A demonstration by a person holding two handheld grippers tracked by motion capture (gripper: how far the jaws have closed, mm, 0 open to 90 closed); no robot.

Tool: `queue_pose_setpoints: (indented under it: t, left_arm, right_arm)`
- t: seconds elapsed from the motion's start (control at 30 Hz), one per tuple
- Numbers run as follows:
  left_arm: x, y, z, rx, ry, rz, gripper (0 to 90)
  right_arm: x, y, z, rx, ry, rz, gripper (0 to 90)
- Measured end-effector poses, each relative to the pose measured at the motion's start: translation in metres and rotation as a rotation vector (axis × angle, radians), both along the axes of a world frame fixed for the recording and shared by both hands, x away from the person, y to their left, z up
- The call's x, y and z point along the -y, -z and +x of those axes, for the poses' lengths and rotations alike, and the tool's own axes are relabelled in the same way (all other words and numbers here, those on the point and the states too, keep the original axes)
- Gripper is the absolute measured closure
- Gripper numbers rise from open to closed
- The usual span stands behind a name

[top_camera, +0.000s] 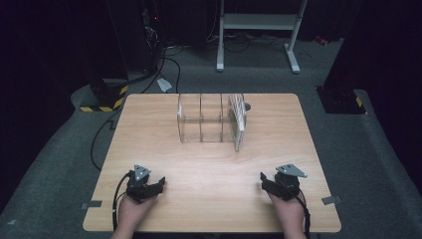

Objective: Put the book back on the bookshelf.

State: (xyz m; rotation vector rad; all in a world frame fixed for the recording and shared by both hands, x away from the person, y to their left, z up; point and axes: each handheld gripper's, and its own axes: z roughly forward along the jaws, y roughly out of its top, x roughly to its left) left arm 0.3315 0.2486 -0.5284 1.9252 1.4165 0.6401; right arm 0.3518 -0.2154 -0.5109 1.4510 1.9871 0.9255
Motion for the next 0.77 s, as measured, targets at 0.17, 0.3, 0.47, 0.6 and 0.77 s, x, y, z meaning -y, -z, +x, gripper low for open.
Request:
queue_pose_setpoints:
  t: [0.17,0.3,0.47,0.6,0.77]
  left_arm:
    - [0.000,0.000,0.000,0.001,-0.003,-0.004,26.6]
    - [0.001,0.000,0.000,0.005,-0.004,-0.006,26.9]
    - [0.001,0.000,0.000,0.005,-0.002,-0.005,27.7]
    - [0.001,0.000,0.000,0.006,-0.001,-0.005,28.6]
    - [0.001,0.000,-0.001,0.007,0.003,-0.004,29.5]
  right_arm:
    - [0.020,0.013,-0.005,-0.070,0.007,-0.026,21.0]
    - [0.024,0.013,-0.006,-0.072,0.006,-0.030,20.9]
    - [0.019,0.013,-0.006,-0.071,0.037,-0.029,19.5]
    - [0.018,0.013,-0.004,-0.075,0.043,-0.026,19.7]
    - [0.018,0.013,-0.004,-0.074,0.043,-0.021,19.8]
